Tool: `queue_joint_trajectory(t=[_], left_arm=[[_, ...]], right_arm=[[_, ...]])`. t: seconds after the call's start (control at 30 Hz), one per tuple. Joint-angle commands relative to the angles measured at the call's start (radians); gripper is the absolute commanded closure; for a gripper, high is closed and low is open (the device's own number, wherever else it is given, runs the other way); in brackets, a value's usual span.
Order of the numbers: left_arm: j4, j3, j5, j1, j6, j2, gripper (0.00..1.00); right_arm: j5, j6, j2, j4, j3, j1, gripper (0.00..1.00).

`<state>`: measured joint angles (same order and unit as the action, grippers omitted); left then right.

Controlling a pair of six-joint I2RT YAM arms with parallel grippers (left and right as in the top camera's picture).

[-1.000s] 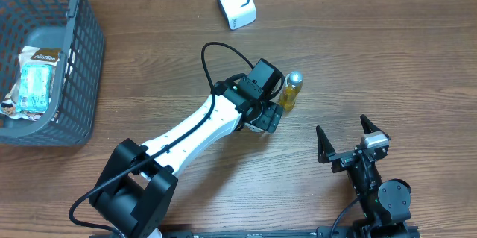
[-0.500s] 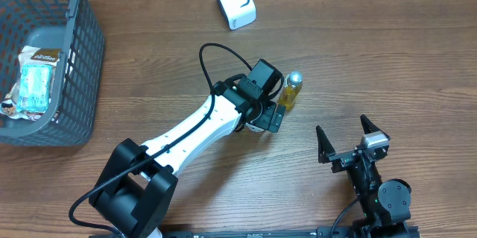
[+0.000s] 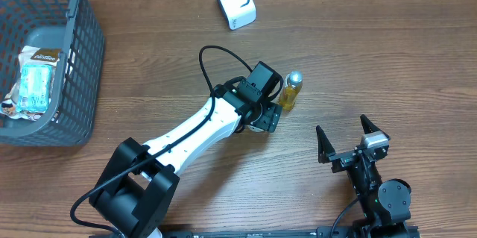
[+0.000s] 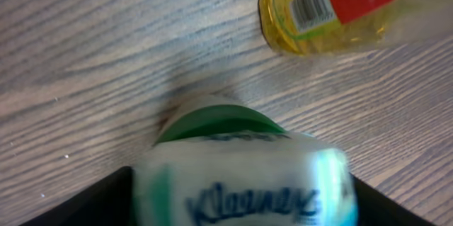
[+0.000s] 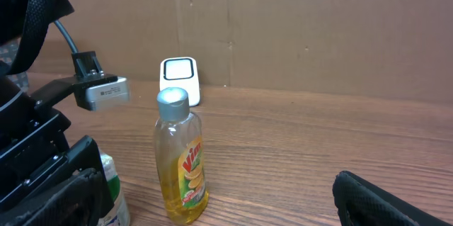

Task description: Scan the item barcode

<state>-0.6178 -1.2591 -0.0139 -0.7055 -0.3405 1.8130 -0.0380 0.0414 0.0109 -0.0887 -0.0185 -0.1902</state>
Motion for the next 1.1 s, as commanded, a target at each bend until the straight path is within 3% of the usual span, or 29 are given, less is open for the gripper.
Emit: queue_joint_trajectory(t=[0.0, 0.1, 0.17, 0.33, 0.5, 0.63, 0.73, 0.9, 1.07], left_arm=[[0.021, 0.002, -0.005, -0.004, -0.030, 0.012, 0.25], [0.019, -0.005, -0.004, 0.003, -0.106, 0.010, 0.46], [0.013, -0.008, -0.004, 0.006, -0.179, 0.010, 0.50], [0.014, -0.013, 0.042, 0.006, -0.352, 0.010, 0.48], [-0.019, -0.037, 0.130, 0.004, -0.369, 0.006, 0.42], [-0.054, -0.050, 0.133, 0.004, -0.269, 0.006, 0.27], [-0.056, -0.050, 0.125, 0.004, -0.106, 0.006, 0.02], [-0.047, -0.051, 0.124, 0.005, 0.113, 0.006, 0.01], [-0.050, -0.048, 0.084, 0.005, 0.166, 0.010, 0.00]], right_arm=[[-0.001, 0.005, -0.008, 0.007, 0.010, 0.003, 0.00], [-0.001, 0.005, -0.008, 0.007, 0.010, 0.003, 0.00], [-0.002, 0.005, -0.008, 0.007, 0.010, 0.003, 0.00], [-0.001, 0.005, -0.008, 0.007, 0.010, 0.003, 0.00], [-0.001, 0.005, -0.008, 0.007, 0.010, 0.003, 0.00], [-0.001, 0.005, -0.008, 0.007, 0.010, 0.003, 0.00], [-0.001, 0.005, -0.008, 0.007, 0.010, 0.003, 0.00], [-0.001, 0.005, -0.008, 0.007, 0.010, 0.003, 0.00], [-0.001, 0.005, -0.008, 0.007, 0.010, 0.003, 0.00]])
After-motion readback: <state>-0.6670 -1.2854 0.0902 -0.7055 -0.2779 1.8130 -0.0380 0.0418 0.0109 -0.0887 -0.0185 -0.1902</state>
